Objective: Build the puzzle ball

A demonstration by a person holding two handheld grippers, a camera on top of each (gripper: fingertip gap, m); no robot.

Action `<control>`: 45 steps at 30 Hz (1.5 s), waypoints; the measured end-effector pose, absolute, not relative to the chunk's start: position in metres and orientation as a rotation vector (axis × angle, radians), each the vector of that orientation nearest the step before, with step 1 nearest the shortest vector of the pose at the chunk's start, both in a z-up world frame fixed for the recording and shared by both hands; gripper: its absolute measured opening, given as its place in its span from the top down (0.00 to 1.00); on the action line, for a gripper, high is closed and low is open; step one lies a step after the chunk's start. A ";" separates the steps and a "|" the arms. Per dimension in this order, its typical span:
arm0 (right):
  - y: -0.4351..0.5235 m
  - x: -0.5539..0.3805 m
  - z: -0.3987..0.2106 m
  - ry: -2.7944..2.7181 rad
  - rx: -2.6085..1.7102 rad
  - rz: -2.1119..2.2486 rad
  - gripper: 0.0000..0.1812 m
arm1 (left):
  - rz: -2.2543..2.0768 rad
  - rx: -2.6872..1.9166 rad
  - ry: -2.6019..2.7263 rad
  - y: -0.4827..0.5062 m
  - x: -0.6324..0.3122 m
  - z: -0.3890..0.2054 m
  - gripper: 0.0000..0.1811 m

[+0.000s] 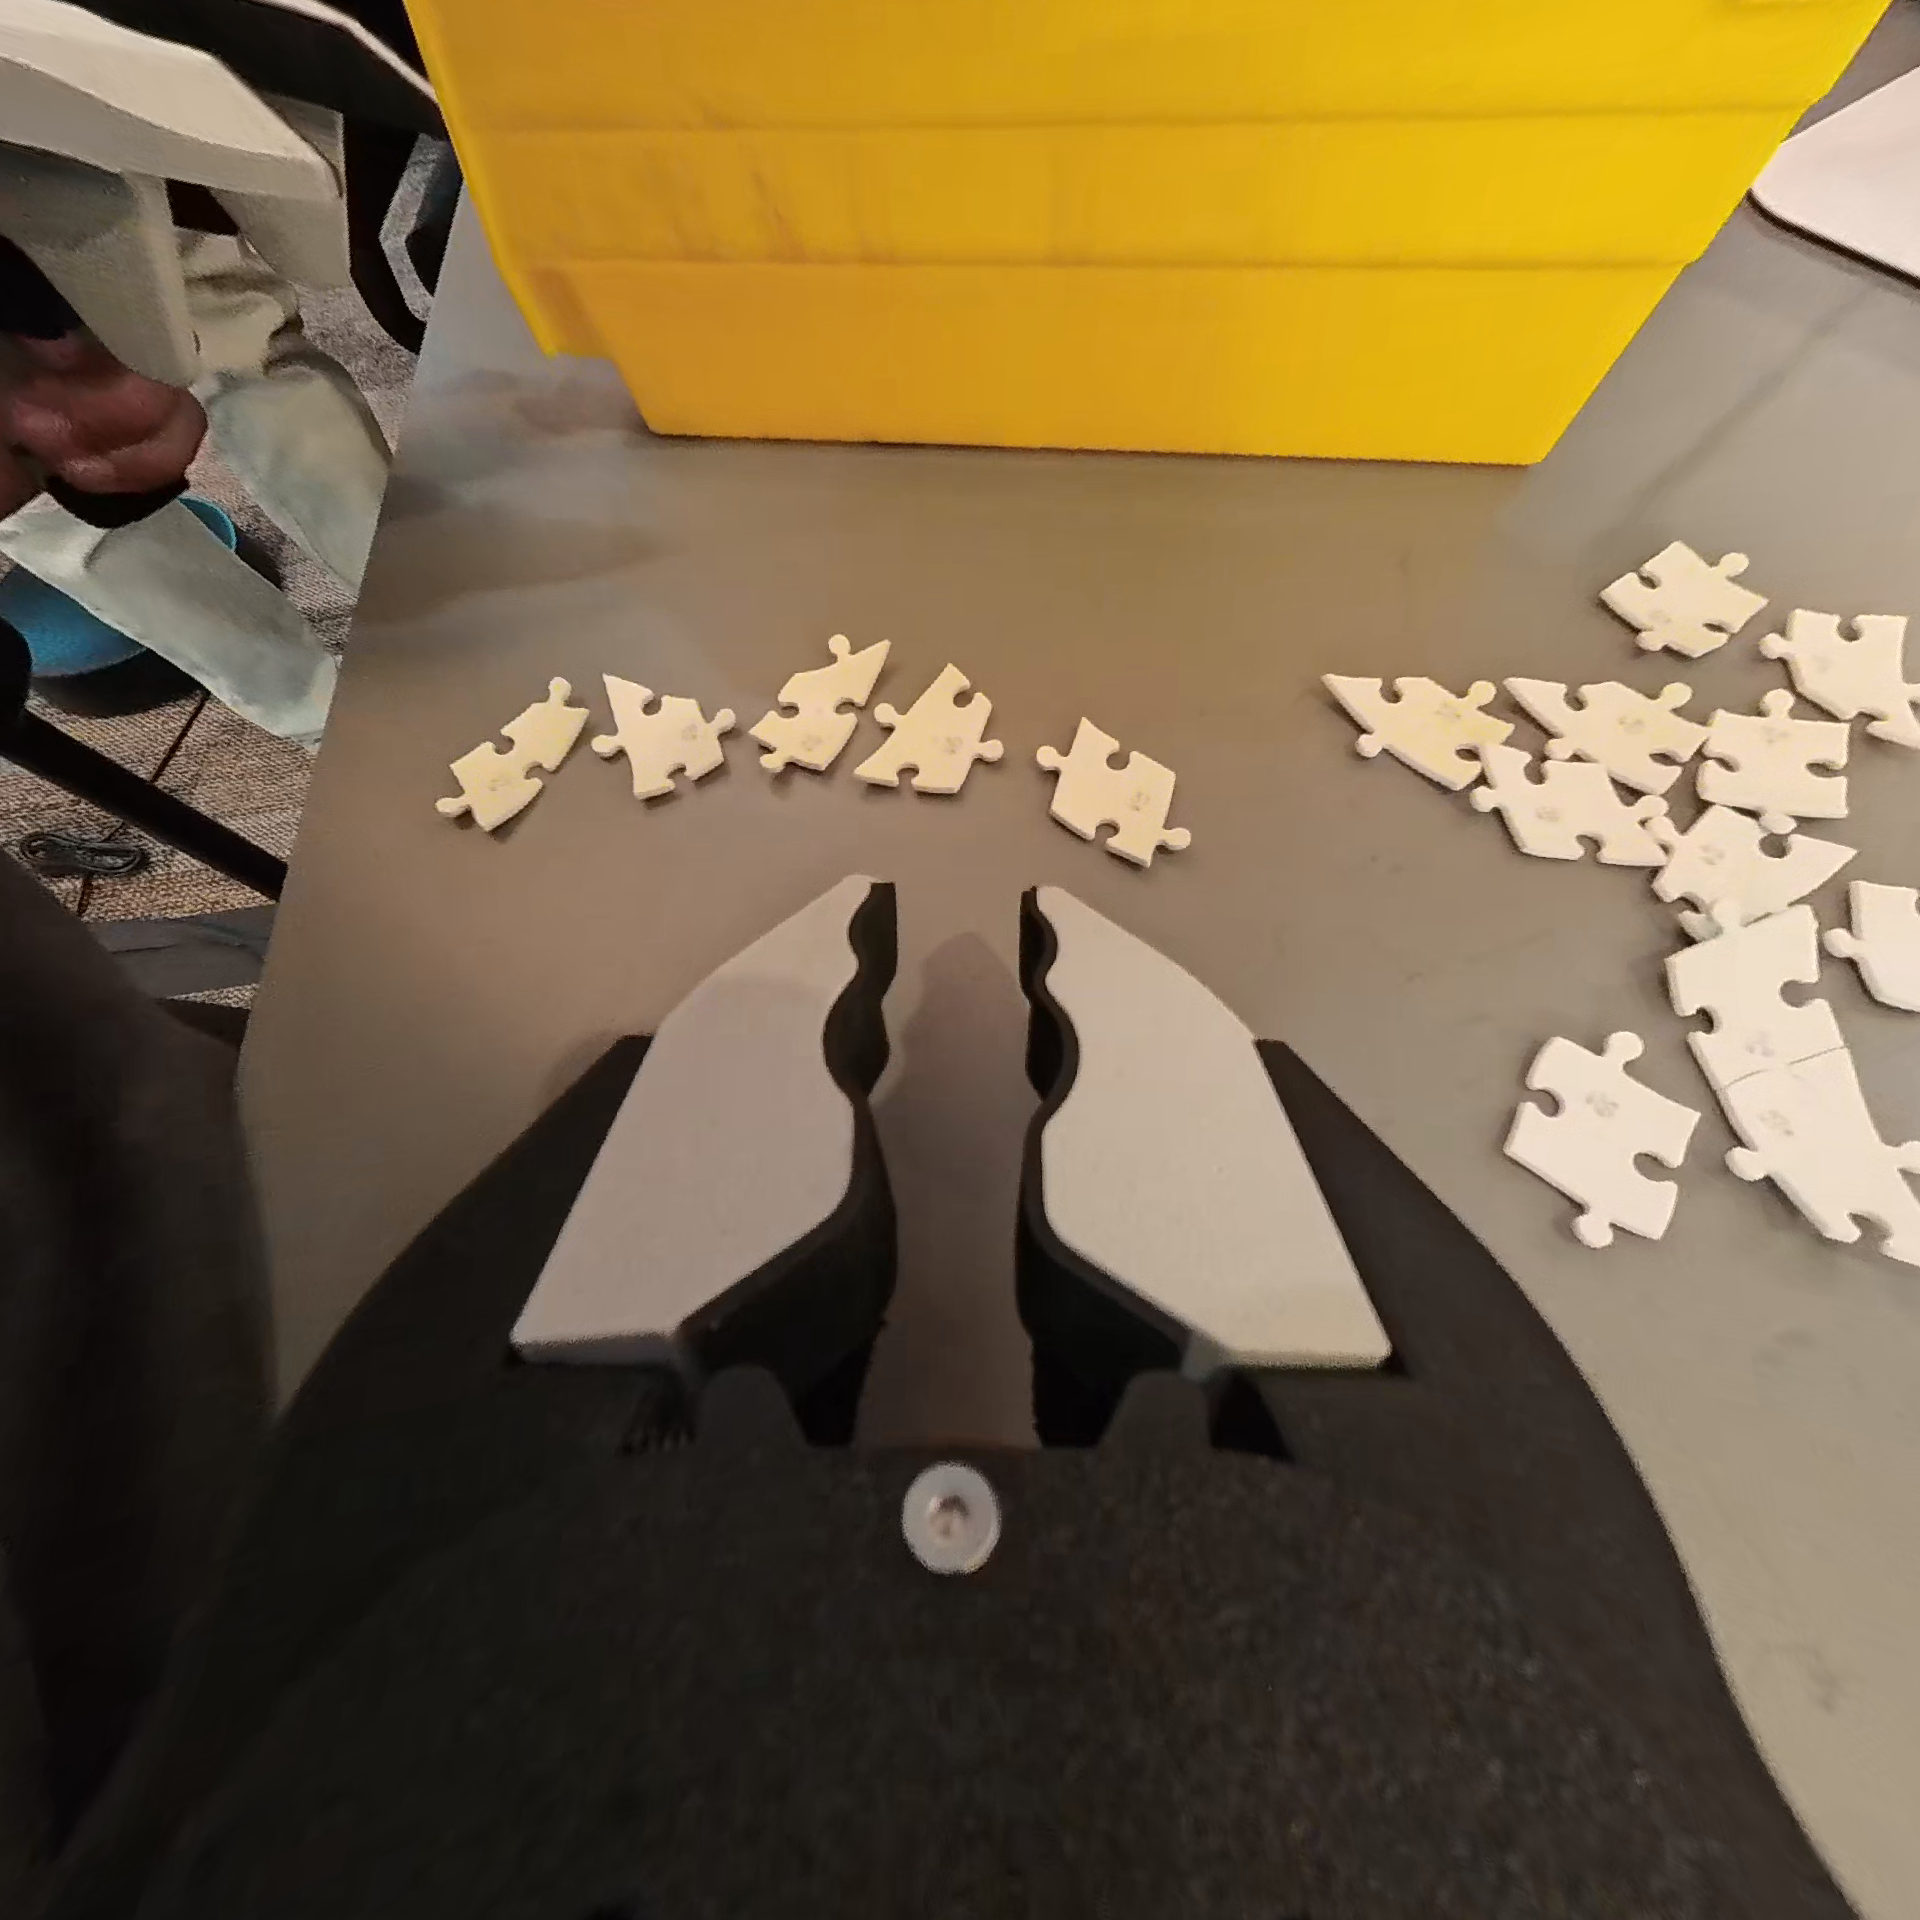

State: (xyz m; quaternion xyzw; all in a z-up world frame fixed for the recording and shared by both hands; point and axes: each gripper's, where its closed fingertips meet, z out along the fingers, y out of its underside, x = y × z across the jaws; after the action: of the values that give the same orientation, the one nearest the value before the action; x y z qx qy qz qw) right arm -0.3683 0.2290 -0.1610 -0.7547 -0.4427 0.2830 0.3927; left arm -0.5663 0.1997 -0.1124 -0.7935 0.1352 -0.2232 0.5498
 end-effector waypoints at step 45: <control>0.230 -0.368 -0.162 -1.112 -1.928 0.723 0.88 | -0.505 -1.923 0.276 0.203 -0.576 -0.118 0.73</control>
State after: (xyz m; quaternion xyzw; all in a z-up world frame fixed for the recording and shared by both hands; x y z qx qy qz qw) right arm -0.3675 0.2302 -0.1615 -0.7586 -0.4374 0.2844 0.3902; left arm -0.5758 0.2031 -0.1181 -0.8081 0.1161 -0.2120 0.5372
